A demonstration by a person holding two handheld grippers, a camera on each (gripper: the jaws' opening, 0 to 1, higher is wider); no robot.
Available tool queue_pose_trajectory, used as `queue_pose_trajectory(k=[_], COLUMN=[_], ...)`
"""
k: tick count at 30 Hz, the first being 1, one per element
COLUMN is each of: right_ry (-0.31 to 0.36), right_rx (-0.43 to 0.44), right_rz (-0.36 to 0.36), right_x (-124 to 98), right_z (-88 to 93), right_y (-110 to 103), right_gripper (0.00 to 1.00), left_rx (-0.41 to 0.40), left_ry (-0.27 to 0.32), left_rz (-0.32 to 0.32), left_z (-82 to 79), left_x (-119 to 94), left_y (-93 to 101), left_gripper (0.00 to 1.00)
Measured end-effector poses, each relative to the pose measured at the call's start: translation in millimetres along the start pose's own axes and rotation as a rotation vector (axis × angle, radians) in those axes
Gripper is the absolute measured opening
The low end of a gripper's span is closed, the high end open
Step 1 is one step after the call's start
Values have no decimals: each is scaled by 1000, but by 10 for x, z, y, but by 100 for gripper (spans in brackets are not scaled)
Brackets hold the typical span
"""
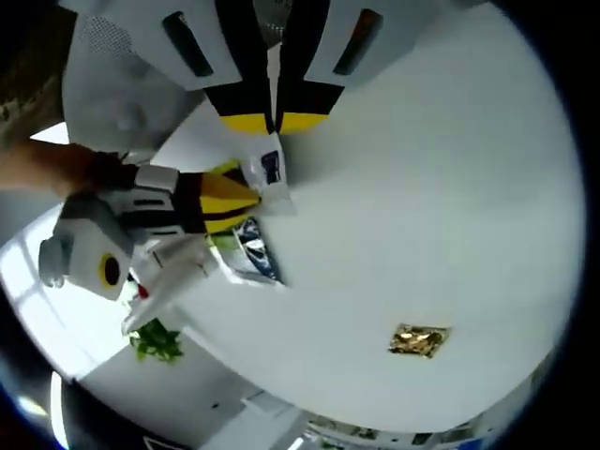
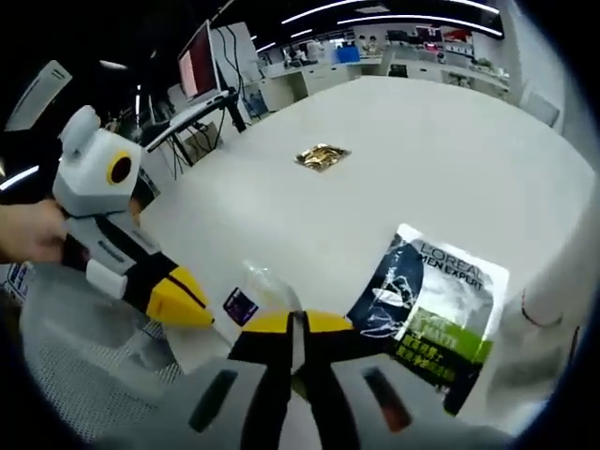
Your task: Arrange the skincare products in the storage area until every visible bottle or jar stands upright without overlapping.
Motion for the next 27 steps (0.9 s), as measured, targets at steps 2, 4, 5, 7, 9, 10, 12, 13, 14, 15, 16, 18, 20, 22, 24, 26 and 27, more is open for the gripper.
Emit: queue_pose_trajectory(k=[2, 4, 5, 7, 9, 10, 12, 13, 14, 15, 16, 18, 20, 22, 24, 26, 27], right_ry=[-2, -11, -21, -45, -67, -72, -84, -88, -93, -90, -93, -95, -97, -98, -96, -93, -92], right_rx=[-8, -30, -58, -104, -147, -161, -188, -196, -207, -215, -221, -226, -235, -243, -243, -236, -236], right_rz=[7, 12, 13, 19, 31, 40, 48, 51, 54, 53, 55, 54, 54, 64, 66, 66, 67], right_x=[14, 41, 52, 73, 88, 88, 94, 94, 94, 94, 91, 93, 93, 89, 82, 81, 82], right_z=[-5, -11, -18, -20, -21, -23, -23, -22, -23, -31, -33, -39, -50, -63, -69, -68, -68], right_y=[16, 38, 46, 59, 70, 76, 78, 82, 94, 97, 106, 113, 125, 142, 159, 163, 162], right_gripper=[4, 4, 5, 5, 5, 5, 5, 5, 5, 5, 5, 5, 5, 5, 5, 5, 5], left_rx=[2, 29, 50, 82, 108, 122, 153, 177, 191, 206, 217, 266, 289, 330, 397, 406, 423], left_ry=[5, 6, 8, 8, 10, 13, 20, 23, 26, 24, 23, 25, 22, 30, 50, 60, 77], left_rz=[-7, -21, -27, -33, -35, -39, -40, -45, -46, -45, -46, -49, -54, -67, -91, -93, -96], left_z=[-19, -33, -35, -41, -54, -59, -71, -78, -81, -87, -99, -108, -110, -122, -151, -166, -196], left_x=[13, 25, 30, 44, 55, 58, 67, 71, 74, 81, 89, 99, 112, 110, 102, 84, 74], left_y=[-8, -12, -12, -6, -5, -1, 7, 13, 19, 19, 2, -5, -10, -21, -38, -17, -3], left_gripper=[0, 0, 0, 0, 0, 0, 0, 0, 0, 0, 0, 0, 1, 2, 0, 2, 6])
Point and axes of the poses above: the point that each gripper's makers call its tool centre point, and the gripper's own axes: x roughly forward along the fingers, y roughly to its right, z roughly out of its underside, the point moved 6 cm from there along -x, roughly backward along the fingers, and after that the axes turned 15 degrees about -z, right-handed, at the moved point
